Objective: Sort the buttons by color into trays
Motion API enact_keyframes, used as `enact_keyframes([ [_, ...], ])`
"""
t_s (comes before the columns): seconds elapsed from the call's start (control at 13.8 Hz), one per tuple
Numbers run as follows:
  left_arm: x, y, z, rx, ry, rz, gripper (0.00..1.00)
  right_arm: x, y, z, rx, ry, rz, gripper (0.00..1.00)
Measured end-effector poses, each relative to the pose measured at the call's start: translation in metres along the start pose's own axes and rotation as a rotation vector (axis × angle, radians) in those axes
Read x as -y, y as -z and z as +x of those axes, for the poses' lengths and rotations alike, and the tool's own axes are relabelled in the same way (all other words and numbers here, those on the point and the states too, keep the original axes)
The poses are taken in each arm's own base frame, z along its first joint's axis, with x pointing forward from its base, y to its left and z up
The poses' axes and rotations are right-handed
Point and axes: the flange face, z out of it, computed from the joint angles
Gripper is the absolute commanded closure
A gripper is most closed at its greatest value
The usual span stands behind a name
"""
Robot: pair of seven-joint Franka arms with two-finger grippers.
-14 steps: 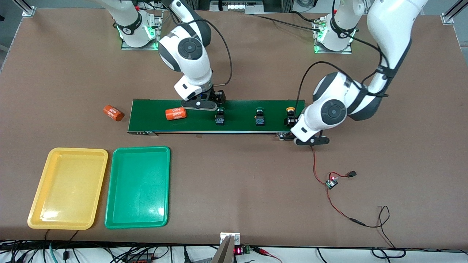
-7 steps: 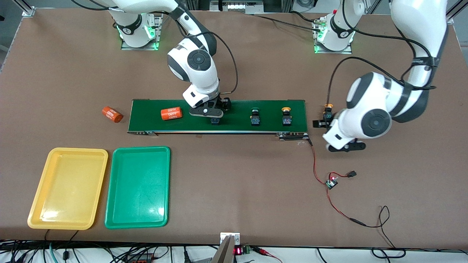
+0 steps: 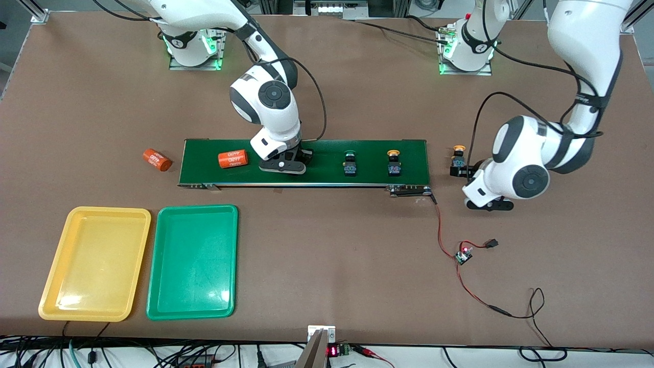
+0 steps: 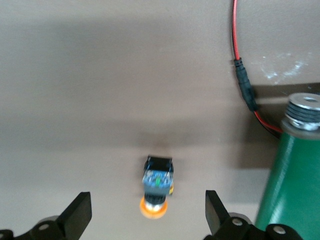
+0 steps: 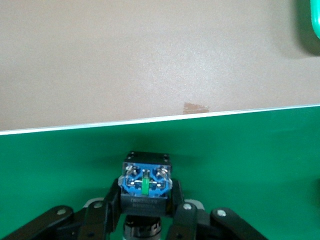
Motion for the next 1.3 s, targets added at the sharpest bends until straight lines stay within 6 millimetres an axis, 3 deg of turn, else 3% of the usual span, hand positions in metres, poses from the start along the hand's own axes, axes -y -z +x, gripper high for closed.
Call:
enact_keyframes([
  [0.22,-0.001,-0.049,-0.01,-0.038,-0.006,-0.017,0.0,-0.01,0.009,0.022,-0.03,-0.022,0.004,1.0],
  [0.29,-0.001,-0.061,-0.014,-0.042,-0.009,-0.02,0.07,-0.018,0.018,0.039,-0.053,-0.023,0.008,1.0],
  [0.43,-0.002,-0.08,-0.021,-0.057,-0.015,-0.027,0.47,-0.046,0.039,0.08,-0.096,0.0,0.012,1.0],
  [0.58,-0.002,-0.089,-0.026,-0.059,-0.017,-0.03,0.72,-0.088,0.051,0.123,-0.119,0.037,0.002,1.0],
  [0.65,-0.002,-0.088,-0.026,-0.06,-0.017,-0.029,0.79,-0.112,0.051,0.141,-0.12,0.051,-0.004,0.99],
  [0.8,0.001,-0.079,-0.028,-0.059,-0.013,-0.022,0.81,-0.158,0.038,0.17,-0.097,0.075,-0.004,0.99],
  [0.94,0.005,-0.058,-0.029,-0.03,-0.006,-0.004,0.81,-0.192,0.013,0.192,-0.064,0.086,0.003,0.99],
  [1.23,0.006,0.008,-0.019,-0.028,0.002,0.015,0.79,-0.239,-0.045,0.217,-0.015,0.111,-0.004,0.98],
  [1.3,0.005,0.025,-0.015,-0.043,0.002,0.013,0.78,-0.246,-0.054,0.222,-0.012,0.117,-0.004,0.94],
])
